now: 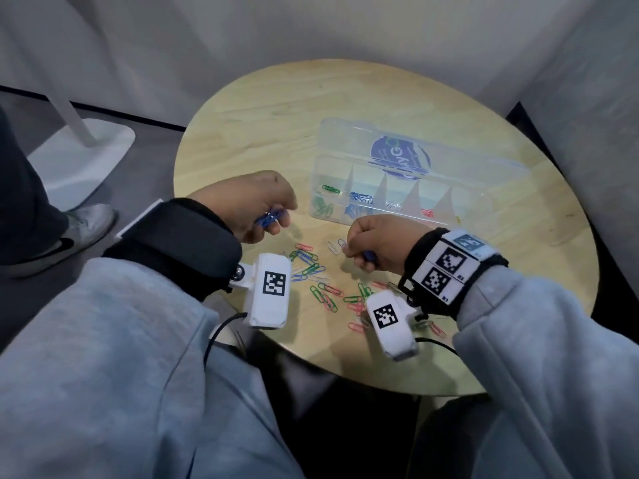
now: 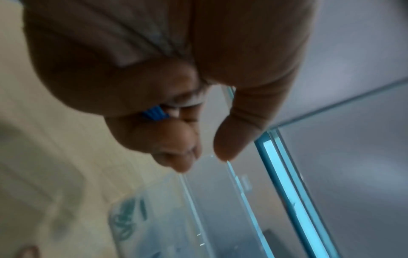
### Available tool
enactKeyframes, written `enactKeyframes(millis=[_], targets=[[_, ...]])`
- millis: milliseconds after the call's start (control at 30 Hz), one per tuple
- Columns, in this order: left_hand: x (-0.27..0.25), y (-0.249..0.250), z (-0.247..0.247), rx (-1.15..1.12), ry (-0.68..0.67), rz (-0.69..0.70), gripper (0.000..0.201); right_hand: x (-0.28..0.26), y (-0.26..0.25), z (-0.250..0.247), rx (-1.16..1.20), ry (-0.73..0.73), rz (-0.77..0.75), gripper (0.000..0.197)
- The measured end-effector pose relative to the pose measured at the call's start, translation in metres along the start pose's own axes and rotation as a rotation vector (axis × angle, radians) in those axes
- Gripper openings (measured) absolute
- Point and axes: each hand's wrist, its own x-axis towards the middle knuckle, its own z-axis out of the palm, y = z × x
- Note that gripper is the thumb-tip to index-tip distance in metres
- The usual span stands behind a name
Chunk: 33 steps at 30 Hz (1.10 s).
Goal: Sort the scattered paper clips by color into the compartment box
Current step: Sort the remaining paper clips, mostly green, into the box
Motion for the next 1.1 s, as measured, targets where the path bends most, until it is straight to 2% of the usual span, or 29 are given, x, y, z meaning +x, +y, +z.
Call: enactKeyframes(millis=[100,200,333,433,600,667,733,900,967,1100], targets=[[0.004,-0.003,0.011,0.441,-0.071,0.041,0.012,-0.002,-0.001,0.001,0.228,0.012,0.029,0.027],[0.006,-0.009,0.023,0.679,-0.085,0.079,0.013,-0.001,-0.003,0.006,0.175,-0.011,0.068,0.027],[0.014,-0.015,0.032,0.743,-0.074,0.064,0.021,-0.001,-0.005,0.011,0.134,-0.001,0.155,0.030],[0.017,-0.017,0.034,0.808,-0.039,0.067,0.027,-0.001,-0.005,0.013,0.109,0.006,0.160,0.024],[0.016,-0.018,0.041,0.937,-0.066,0.061,0.033,-0.002,-0.008,0.018,-0.410,0.036,0.064,0.015],[0.017,-0.018,0.044,0.988,-0.070,0.080,0.030,-0.003,-0.010,0.024,-0.549,0.045,0.029,0.009],[0.019,-0.018,0.046,1.019,-0.087,0.087,0.024,-0.003,-0.010,0.029,-0.655,0.071,0.005,0.014],[0.026,-0.019,0.047,1.041,-0.105,0.072,0.019,0.005,-0.010,0.041,-0.779,0.076,-0.013,0.009],[0.026,-0.020,0.047,1.037,-0.091,0.070,0.014,0.010,-0.010,0.043,-0.827,0.075,0.011,0.015],[0.027,-0.022,0.046,1.019,-0.106,0.063,0.012,0.011,-0.007,0.041,-0.830,0.065,0.065,0.008]])
